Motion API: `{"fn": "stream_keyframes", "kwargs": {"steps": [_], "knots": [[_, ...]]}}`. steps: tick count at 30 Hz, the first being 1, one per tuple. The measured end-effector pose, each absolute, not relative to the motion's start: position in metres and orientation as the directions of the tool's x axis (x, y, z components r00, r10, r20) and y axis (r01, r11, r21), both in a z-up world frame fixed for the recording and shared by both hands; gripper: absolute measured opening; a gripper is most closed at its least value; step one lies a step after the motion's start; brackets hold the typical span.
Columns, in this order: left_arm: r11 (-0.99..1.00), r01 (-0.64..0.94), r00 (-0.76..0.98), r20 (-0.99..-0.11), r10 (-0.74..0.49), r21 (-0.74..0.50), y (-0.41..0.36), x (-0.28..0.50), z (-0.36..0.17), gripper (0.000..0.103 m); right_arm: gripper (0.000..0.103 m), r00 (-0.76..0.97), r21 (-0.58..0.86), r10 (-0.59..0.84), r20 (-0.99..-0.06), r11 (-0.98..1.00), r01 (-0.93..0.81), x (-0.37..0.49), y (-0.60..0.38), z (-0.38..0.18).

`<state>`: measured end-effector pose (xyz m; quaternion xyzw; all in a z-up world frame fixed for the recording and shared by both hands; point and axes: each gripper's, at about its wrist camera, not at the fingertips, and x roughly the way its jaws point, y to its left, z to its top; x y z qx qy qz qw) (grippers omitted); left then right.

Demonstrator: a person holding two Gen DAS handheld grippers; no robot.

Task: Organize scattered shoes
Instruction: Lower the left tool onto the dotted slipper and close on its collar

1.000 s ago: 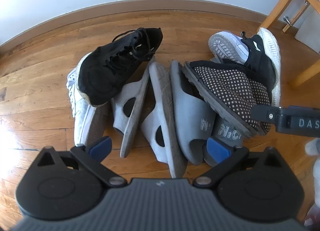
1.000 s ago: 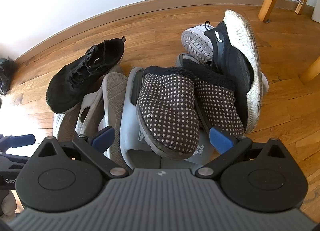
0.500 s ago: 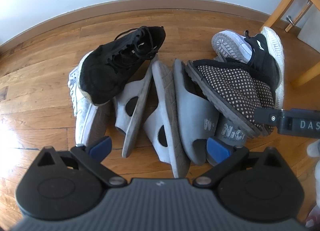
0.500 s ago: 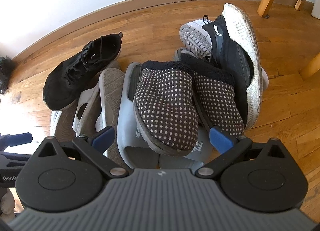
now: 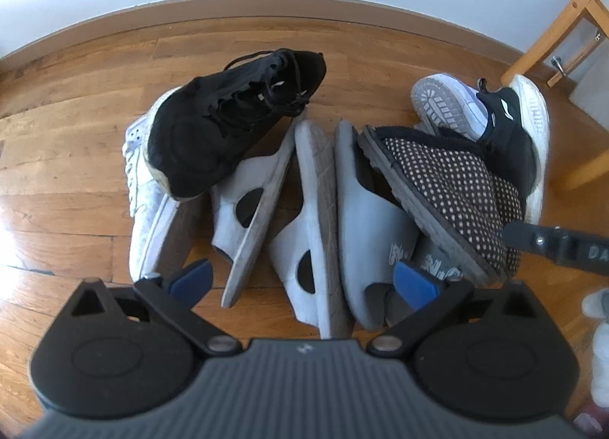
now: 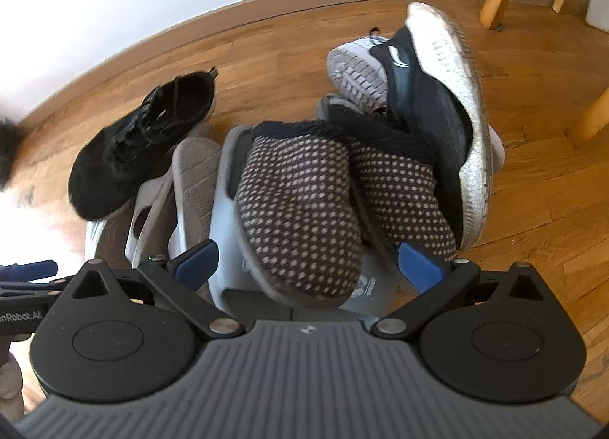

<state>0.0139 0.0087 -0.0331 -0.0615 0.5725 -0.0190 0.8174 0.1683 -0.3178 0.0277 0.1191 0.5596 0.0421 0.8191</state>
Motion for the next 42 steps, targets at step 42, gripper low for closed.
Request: {"fn": "stream_keyframes", "kwargs": {"steps": [42], "knots": [[0.984, 0.143, 0.275, -0.951, -0.144, -0.108, -0.153, 0.132, -0.104, 0.079, 0.099, 0.413, 0.295, 0.157, -0.897, 0.908, 0.297, 0.177, -0.446, -0.025]]}}
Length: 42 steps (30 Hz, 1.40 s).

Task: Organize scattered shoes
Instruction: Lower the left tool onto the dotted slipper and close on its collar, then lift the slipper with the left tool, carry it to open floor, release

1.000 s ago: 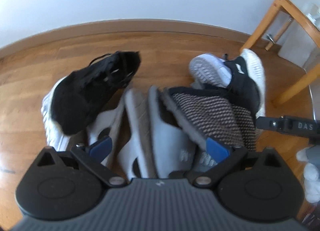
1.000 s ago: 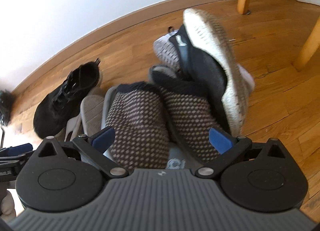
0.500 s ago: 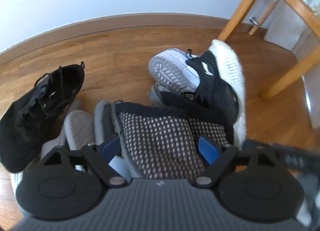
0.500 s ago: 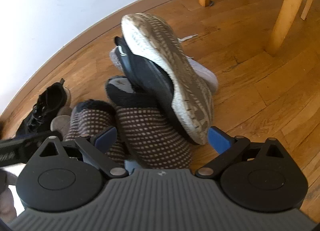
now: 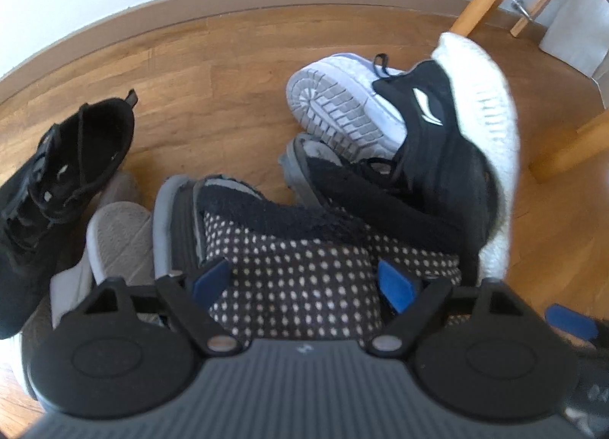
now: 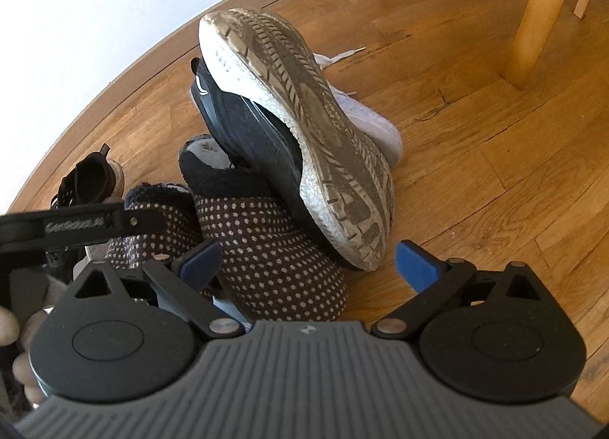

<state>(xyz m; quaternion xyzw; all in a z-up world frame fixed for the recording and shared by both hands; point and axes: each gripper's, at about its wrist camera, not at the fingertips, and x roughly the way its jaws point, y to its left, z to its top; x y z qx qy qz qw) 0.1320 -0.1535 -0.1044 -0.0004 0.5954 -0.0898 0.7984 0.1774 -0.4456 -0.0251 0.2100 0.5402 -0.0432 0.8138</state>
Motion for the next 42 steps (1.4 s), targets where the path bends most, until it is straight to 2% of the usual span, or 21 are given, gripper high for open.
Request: {"fn": "stream_keyframes", "kwargs": {"steps": [4, 6, 8, 17, 24, 26, 27, 29, 32, 34, 39, 42], "knots": [[0.977, 0.15, 0.276, -0.943, -0.188, -0.151, -0.151, 0.135, -0.106, 0.054, 0.099, 0.41, 0.295, 0.16, -0.898, 0.91, 0.291, 0.177, -0.447, -0.028], [0.975, 0.164, 0.273, -0.943, -0.192, -0.151, -0.155, 0.136, -0.106, 0.057, 0.099, 0.406, 0.293, 0.158, -0.9, 0.91, 0.294, 0.177, -0.448, -0.029], [0.976, 0.195, 0.28, -0.948, -0.153, -0.1, -0.164, 0.136, -0.107, 0.065, 0.099, 0.4, 0.292, 0.159, -0.903, 0.908, 0.299, 0.178, -0.448, -0.031], [0.981, 0.191, 0.233, -0.97, -0.064, -0.019, -0.184, 0.148, -0.118, 0.08, 0.101, 0.387, 0.29, 0.165, -0.907, 0.911, 0.293, 0.177, -0.444, -0.033], [0.983, 0.18, 0.225, -0.972, -0.07, -0.03, -0.18, 0.151, -0.12, 0.079, 0.101, 0.373, 0.282, 0.162, -0.914, 0.912, 0.297, 0.175, -0.445, -0.037], [0.983, 0.181, 0.231, -0.971, -0.066, -0.024, -0.181, 0.152, -0.122, 0.066, 0.101, 0.37, 0.281, 0.161, -0.915, 0.913, 0.296, 0.174, -0.445, -0.039], [0.984, 0.175, 0.234, -0.97, -0.069, -0.027, -0.179, 0.153, -0.123, 0.065, 0.101, 0.369, 0.28, 0.161, -0.915, 0.913, 0.296, 0.174, -0.445, -0.039], [0.985, 0.166, 0.238, -0.968, -0.084, -0.045, -0.177, 0.154, -0.124, 0.057, 0.101, 0.366, 0.278, 0.16, -0.917, 0.914, 0.296, 0.175, -0.445, -0.04], [0.982, 0.175, 0.26, -0.959, -0.109, -0.064, -0.173, 0.152, -0.121, 0.037, 0.101, 0.362, 0.276, 0.16, -0.919, 0.914, 0.296, 0.175, -0.445, -0.041], [0.983, 0.17, 0.269, -0.956, -0.119, -0.075, -0.168, 0.15, -0.117, 0.03, 0.101, 0.36, 0.277, 0.162, -0.919, 0.914, 0.297, 0.176, -0.444, -0.042], [0.981, 0.124, 0.26, -0.949, -0.178, -0.15, -0.135, 0.144, -0.094, 0.026, 0.101, 0.375, 0.296, 0.177, -0.91, 0.912, 0.285, 0.179, -0.439, -0.039], [0.973, 0.122, 0.284, -0.932, -0.224, -0.197, -0.101, 0.132, -0.056, 0.026, 0.101, 0.395, 0.31, 0.191, -0.899, 0.913, 0.265, 0.181, -0.433, -0.034]]}}
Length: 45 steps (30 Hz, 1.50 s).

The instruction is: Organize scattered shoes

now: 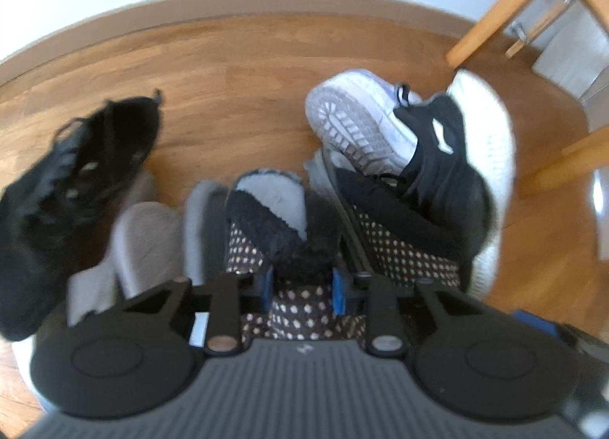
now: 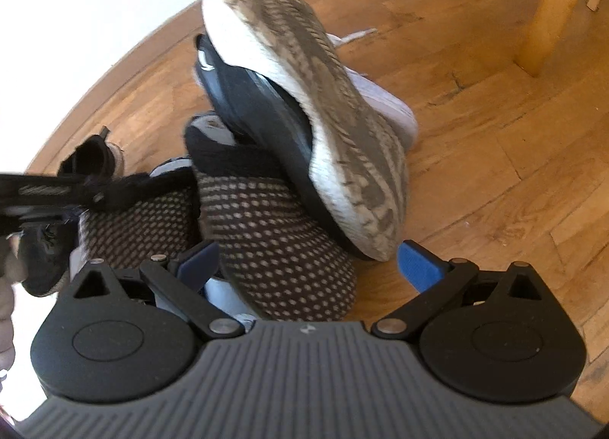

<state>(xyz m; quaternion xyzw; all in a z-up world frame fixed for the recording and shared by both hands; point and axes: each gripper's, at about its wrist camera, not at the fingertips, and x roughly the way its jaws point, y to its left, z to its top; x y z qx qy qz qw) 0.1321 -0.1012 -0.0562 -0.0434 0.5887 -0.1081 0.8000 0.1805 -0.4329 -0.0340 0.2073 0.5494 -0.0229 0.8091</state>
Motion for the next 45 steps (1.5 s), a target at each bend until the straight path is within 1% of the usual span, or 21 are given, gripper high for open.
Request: {"fn": "stream_keyframes", "kwargs": {"steps": [2, 5, 9, 12, 14, 18, 21, 23, 24, 25, 26, 27, 29, 30, 31, 32, 35, 37, 39, 42, 45], "knots": [[0.971, 0.127, 0.304, -0.924, -0.233, -0.204, -0.086, 0.127, -0.038, 0.026, 0.101, 0.416, 0.323, 0.204, -0.886, 0.916, 0.238, 0.181, -0.425, -0.028], [0.974, 0.121, 0.353, -0.909, -0.223, -0.192, -0.045, 0.121, -0.001, 0.026, 0.101, 0.457, 0.342, 0.242, -0.856, 0.928, 0.148, 0.185, -0.399, -0.012], [0.988, 0.101, 0.421, -0.894, -0.152, -0.12, 0.022, 0.119, 0.036, 0.026, 0.102, 0.49, 0.359, 0.325, -0.809, 0.933, -0.026, 0.196, -0.348, 0.014], [0.996, 0.026, 0.462, -0.883, -0.084, -0.081, 0.086, 0.117, 0.051, 0.026, 0.102, 0.487, 0.352, 0.371, -0.791, 0.926, -0.135, 0.204, -0.309, 0.026], [0.996, -0.031, 0.479, -0.876, -0.057, -0.081, 0.116, 0.115, 0.053, 0.026, 0.102, 0.458, 0.354, 0.405, -0.791, 0.914, -0.198, 0.212, -0.272, 0.031], [0.968, -0.22, 0.501, -0.865, 0.006, -0.12, 0.196, 0.117, 0.035, 0.026, 0.102, 0.393, 0.371, 0.454, -0.8, 0.888, -0.272, 0.217, -0.21, 0.032], [0.915, -0.367, 0.483, -0.875, 0.034, -0.167, 0.248, 0.123, -0.003, 0.026, 0.102, 0.342, 0.39, 0.483, -0.806, 0.868, -0.306, 0.214, -0.171, 0.029], [0.876, -0.443, 0.465, -0.884, 0.04, -0.193, 0.276, 0.125, -0.038, 0.026, 0.102, 0.296, 0.424, 0.51, -0.808, 0.851, -0.309, 0.21, -0.137, 0.021], [0.846, -0.485, 0.458, -0.889, 0.029, -0.222, 0.292, 0.124, -0.064, 0.027, 0.102, 0.282, 0.438, 0.521, -0.806, 0.845, -0.307, 0.209, -0.128, 0.017], [0.815, -0.519, 0.455, -0.891, 0.009, -0.257, 0.306, 0.122, -0.091, 0.028, 0.102, 0.265, 0.454, 0.533, -0.803, 0.836, -0.307, 0.206, -0.116, 0.013], [0.801, -0.534, 0.452, -0.892, -0.001, -0.271, 0.311, 0.122, -0.105, 0.032, 0.102, 0.247, 0.468, 0.546, -0.8, 0.827, -0.313, 0.202, -0.102, 0.006], [0.781, -0.558, 0.44, -0.898, -0.009, -0.281, 0.318, 0.119, -0.121, 0.033, 0.102, 0.237, 0.473, 0.553, -0.799, 0.821, -0.32, 0.198, -0.091, 0.001], [0.736, -0.613, 0.398, -0.917, -0.025, -0.286, 0.332, 0.112, -0.156, 0.033, 0.102, 0.227, 0.477, 0.562, -0.795, 0.811, -0.339, 0.193, -0.071, -0.009], [0.738, -0.612, 0.388, -0.921, -0.032, -0.283, 0.334, 0.109, -0.159, 0.035, 0.102, 0.23, 0.47, 0.559, -0.797, 0.812, -0.346, 0.192, -0.063, -0.012], [0.74, -0.611, 0.378, -0.925, -0.039, -0.281, 0.336, 0.105, -0.163, 0.043, 0.102, 0.236, 0.456, 0.552, -0.8, 0.815, -0.359, 0.191, -0.05, -0.019], [0.75, -0.601, 0.37, -0.928, -0.045, -0.276, 0.336, 0.102, -0.164, 0.055, 0.102, 0.241, 0.443, 0.545, -0.803, 0.817, -0.371, 0.192, -0.038, -0.026], [0.787, -0.56, 0.38, -0.924, -0.032, -0.258, 0.343, 0.09, -0.147, 0.067, 0.102, 0.25, 0.419, 0.541, -0.803, 0.811, -0.409, 0.197, -0.009, -0.041], [0.812, -0.53, 0.392, -0.92, -0.021, -0.244, 0.349, 0.08, -0.133, 0.068, 0.102, 0.263, 0.4, 0.544, -0.797, 0.801, -0.446, 0.202, 0.017, -0.05], [0.828, -0.509, 0.401, -0.916, -0.012, -0.234, 0.354, 0.065, -0.118, 0.071, 0.102, 0.286, 0.379, 0.544, -0.789, 0.796, -0.472, 0.206, 0.043, -0.056], [0.837, -0.51, 0.407, -0.913, 0.032, -0.198, 0.373, 0.044, -0.101, 0.075, 0.103, 0.332, 0.349, 0.527, -0.782, 0.812, -0.468, 0.21, 0.074, -0.06], [0.836, -0.522, 0.427, -0.9, 0.088, -0.167, 0.391, 0.016, -0.087, 0.077, 0.102, 0.375, 0.281, 0.487, -0.789, 0.828, -0.484, 0.216, 0.107, -0.058]]}}
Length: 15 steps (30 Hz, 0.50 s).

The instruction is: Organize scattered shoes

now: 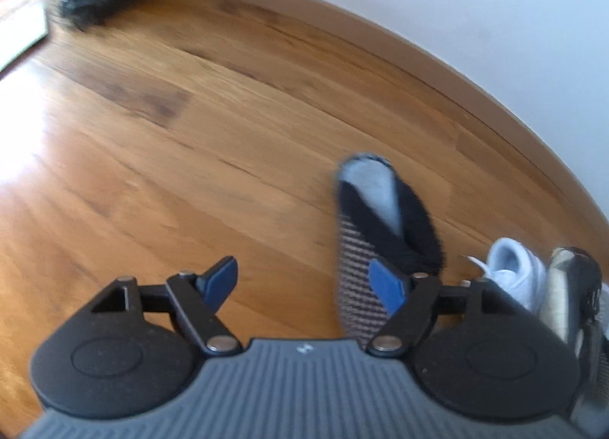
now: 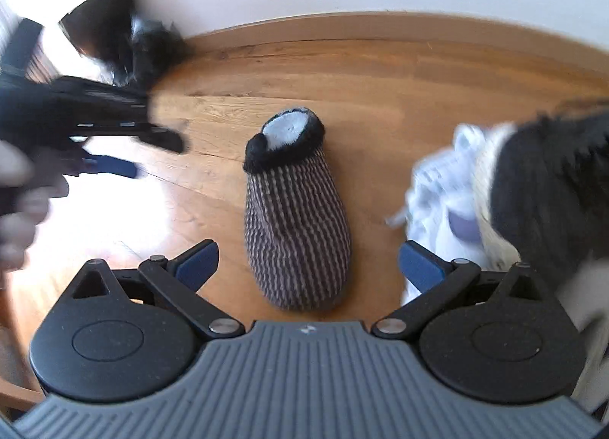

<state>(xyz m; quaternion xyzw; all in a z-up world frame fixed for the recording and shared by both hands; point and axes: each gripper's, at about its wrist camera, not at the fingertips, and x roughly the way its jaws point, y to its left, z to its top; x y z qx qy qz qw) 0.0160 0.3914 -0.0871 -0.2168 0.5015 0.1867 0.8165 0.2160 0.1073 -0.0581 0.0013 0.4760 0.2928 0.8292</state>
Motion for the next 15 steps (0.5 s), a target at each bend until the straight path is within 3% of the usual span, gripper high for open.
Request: {"fn": "stream_keyframes", "kwargs": {"steps": [3, 9, 15], "knots": [[0.811, -0.563, 0.442, -0.887, 0.136, -0.157, 0.41, -0.012, -0.089, 0.081, 0.102, 0.407, 0.294, 0.51, -0.758, 0.824, -0.485, 0.224, 0.129, -0.05], [0.667, -0.703, 0.416, -0.903, 0.105, -0.246, 0.453, -0.051, -0.121, 0.081, 0.102, 0.527, 0.113, 0.494, -0.691, 0.794, -0.597, 0.216, 0.168, -0.044], [0.628, -0.746, 0.386, -0.912, 0.136, -0.222, 0.489, -0.058, -0.121, 0.081, 0.097, 0.483, 0.036, 0.441, -0.756, 0.766, -0.642, 0.238, 0.212, -0.097]]}}
